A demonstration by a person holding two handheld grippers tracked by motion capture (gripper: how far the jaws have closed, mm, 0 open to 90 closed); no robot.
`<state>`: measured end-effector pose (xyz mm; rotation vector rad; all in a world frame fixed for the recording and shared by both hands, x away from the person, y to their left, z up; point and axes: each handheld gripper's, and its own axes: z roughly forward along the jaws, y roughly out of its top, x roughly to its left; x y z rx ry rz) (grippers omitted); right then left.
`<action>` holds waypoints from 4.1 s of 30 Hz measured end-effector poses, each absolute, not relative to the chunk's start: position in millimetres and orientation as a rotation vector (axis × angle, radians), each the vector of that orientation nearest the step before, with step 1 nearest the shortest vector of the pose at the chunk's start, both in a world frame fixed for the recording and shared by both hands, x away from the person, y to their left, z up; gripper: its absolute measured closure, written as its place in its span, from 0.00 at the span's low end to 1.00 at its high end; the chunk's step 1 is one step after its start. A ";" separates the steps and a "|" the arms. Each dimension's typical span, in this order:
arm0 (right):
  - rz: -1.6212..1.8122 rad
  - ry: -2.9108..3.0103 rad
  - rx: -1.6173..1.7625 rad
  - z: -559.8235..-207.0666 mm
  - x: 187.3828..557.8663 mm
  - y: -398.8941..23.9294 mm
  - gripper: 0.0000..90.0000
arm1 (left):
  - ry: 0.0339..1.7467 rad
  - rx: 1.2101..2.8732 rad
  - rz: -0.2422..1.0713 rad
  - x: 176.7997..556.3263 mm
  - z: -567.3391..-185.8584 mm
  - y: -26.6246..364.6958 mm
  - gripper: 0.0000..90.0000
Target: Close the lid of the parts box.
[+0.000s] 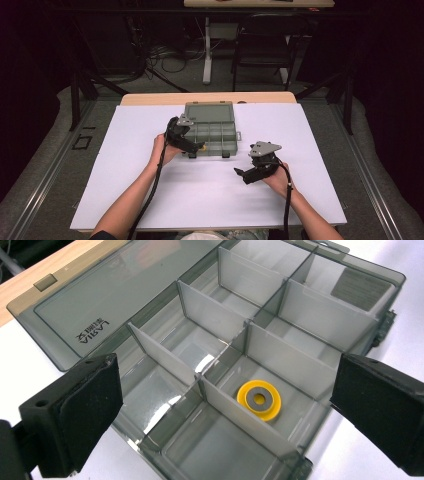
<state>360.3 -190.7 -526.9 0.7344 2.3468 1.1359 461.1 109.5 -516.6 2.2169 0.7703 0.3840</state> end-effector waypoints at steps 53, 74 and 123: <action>1.140 2.351 0.738 -527.0 361.2 -191.7 0.00 | 0.884 2.205 0.372 474.7 -540.0 105.2 0.59; 1.155 2.352 0.783 -523.4 374.3 -192.3 0.00 | 0.890 2.213 0.411 472.7 -540.3 102.4 0.62; 1.086 2.294 0.894 -505.1 463.3 -187.6 0.00 | 0.885 2.210 0.420 472.1 -541.0 102.3 0.62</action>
